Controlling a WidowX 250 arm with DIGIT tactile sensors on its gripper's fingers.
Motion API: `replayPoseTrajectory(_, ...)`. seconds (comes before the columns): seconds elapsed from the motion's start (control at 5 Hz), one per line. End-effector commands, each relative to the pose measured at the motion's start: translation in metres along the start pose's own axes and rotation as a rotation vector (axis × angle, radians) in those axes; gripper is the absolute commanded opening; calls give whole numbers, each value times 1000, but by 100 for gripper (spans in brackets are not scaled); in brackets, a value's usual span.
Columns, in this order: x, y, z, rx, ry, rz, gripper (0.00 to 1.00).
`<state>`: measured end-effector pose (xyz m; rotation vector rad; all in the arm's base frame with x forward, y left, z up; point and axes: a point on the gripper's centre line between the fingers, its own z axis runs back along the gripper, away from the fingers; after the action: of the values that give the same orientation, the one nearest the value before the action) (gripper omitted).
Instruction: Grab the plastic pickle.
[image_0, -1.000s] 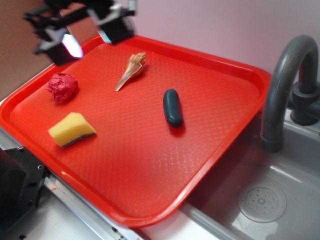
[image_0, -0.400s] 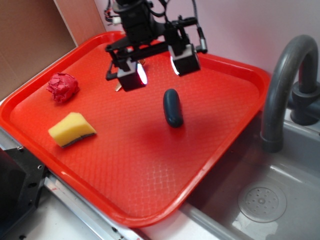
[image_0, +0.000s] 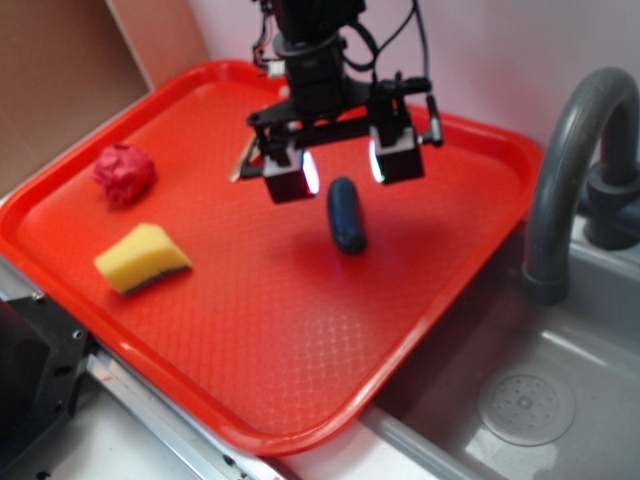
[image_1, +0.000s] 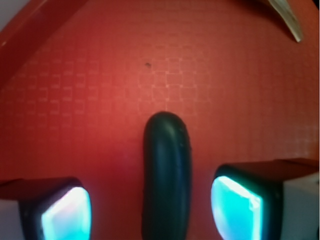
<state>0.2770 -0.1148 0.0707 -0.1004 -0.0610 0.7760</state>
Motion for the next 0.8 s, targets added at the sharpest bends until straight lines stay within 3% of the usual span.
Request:
replayPoseTrajectory(0.0, 3, -10, -25, 41, 24, -24, 100)
replayPoseTrajectory(0.2, -2, -11, -34, 39, 26, -40, 65)
replayPoseTrajectory(0.4, -3, -10, -32, 36, 7, -27, 0)
replayPoseTrajectory(0.6, -4, -4, -27, 41, 4, -30, 0)
